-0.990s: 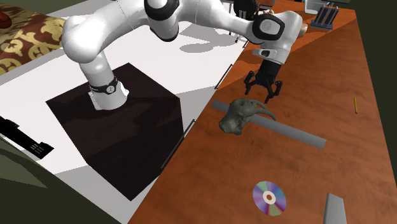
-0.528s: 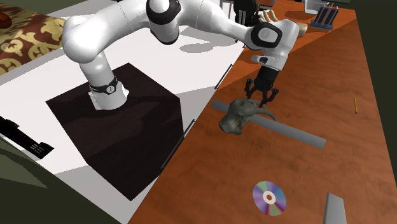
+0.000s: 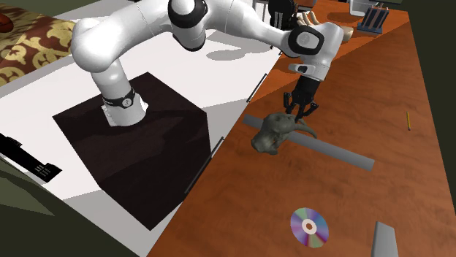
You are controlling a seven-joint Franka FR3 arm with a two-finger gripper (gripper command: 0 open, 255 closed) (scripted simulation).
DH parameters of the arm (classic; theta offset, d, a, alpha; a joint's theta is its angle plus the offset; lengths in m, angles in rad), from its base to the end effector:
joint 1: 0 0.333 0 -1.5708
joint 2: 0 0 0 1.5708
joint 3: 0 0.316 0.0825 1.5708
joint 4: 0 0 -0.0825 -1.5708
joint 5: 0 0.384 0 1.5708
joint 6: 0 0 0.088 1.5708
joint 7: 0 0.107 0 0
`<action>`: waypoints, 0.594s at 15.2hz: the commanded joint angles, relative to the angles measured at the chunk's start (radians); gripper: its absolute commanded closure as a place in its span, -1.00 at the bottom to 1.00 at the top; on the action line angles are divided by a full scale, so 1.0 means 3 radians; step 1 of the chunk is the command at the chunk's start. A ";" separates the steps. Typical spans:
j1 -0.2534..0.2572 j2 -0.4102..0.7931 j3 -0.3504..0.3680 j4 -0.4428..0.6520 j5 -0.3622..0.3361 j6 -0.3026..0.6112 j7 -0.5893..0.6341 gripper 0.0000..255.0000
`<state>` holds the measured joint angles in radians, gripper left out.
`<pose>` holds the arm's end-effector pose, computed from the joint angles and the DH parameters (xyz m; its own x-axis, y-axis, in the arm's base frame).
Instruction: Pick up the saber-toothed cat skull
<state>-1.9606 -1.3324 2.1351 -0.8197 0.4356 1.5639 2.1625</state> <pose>0.5751 0.4915 0.2165 -0.0602 -0.8274 0.5583 -0.9945 0.0016 -0.1049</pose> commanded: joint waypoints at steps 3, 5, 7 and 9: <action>0.0007 0.0046 -0.0019 -0.0004 -0.0015 -0.0042 -0.0021 1.00; 0.0008 0.0088 -0.0036 0.0008 -0.0030 -0.0088 -0.0039 1.00; 0.0007 0.0128 -0.0053 0.0025 -0.0044 -0.0137 -0.0057 1.00; 0.0001 0.0165 -0.0068 0.0051 -0.0058 -0.0189 -0.0074 1.00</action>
<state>-1.9598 -1.2888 2.1175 -0.8062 0.4206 1.5132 2.1435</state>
